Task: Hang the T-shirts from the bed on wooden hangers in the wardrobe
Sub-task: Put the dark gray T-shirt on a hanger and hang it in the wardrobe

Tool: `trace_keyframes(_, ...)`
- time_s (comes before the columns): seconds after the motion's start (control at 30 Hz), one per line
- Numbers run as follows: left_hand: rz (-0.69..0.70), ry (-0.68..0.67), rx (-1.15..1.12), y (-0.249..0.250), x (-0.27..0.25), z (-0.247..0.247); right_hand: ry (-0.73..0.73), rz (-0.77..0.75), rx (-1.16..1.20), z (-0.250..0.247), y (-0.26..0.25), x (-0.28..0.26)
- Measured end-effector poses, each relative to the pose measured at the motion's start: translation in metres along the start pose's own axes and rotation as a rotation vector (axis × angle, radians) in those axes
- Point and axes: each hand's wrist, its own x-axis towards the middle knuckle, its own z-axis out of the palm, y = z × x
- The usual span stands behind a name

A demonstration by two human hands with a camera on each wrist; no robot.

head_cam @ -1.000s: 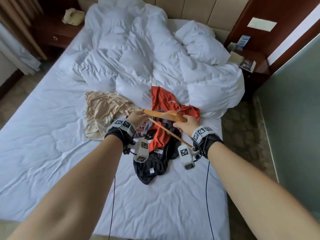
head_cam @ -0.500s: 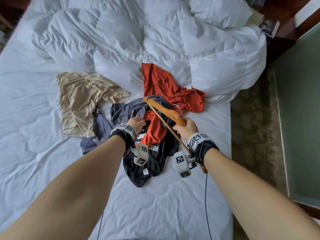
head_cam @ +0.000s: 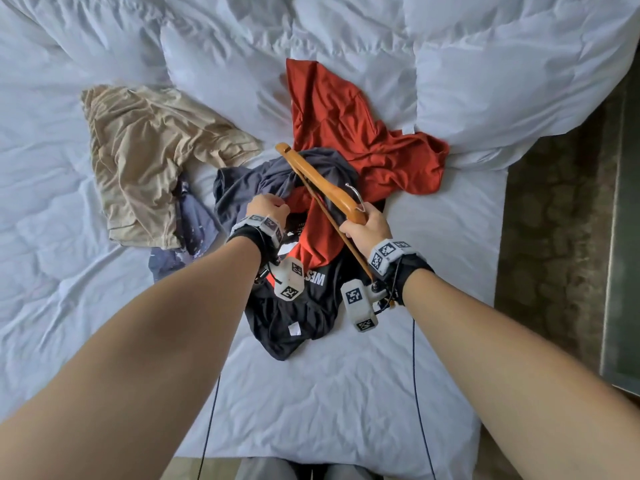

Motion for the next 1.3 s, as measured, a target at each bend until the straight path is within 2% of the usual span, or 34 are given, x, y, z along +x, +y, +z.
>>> trace_keyframes(0.13,-0.055,0.104,-0.167,0.002,-0.001,-0.010,-0.023,0.020,0.005,0.001,-0.008,0.002)
trace_keyframes(0.23,-0.090,0.004,-0.179,0.005,-0.002,-0.021,-0.026,0.001,0.028,0.002,-0.014,0.000)
trace_keyframes(0.37,0.000,-0.116,-0.017,0.011,-0.019,-0.045,-0.011,-0.040,0.030,-0.001,-0.029,-0.011)
trace_keyframes(0.47,0.120,-0.025,0.002,0.016,-0.032,-0.060,0.014,-0.072,0.005,-0.007,-0.042,-0.026)
trace_keyframes(0.6,0.258,0.139,-0.093,0.033,-0.063,-0.078,0.032,-0.108,-0.016,-0.021,-0.056,-0.054)
trace_keyframes(0.77,0.387,0.193,-0.094,0.060,-0.122,-0.113,0.028,-0.190,-0.039,-0.042,-0.073,-0.097)
trace_keyframes(0.97,0.459,0.136,-0.067,0.085,-0.204,-0.155,0.007,-0.291,-0.058,-0.070,-0.101,-0.151)
trace_keyframes(1.17,0.599,0.184,-0.066,0.112,-0.290,-0.203,0.007,-0.459,-0.103,-0.104,-0.147,-0.221)
trace_keyframes(1.3,0.613,0.231,-0.056,0.124,-0.336,-0.240,0.015,-0.525,-0.107,-0.123,-0.181,-0.268)
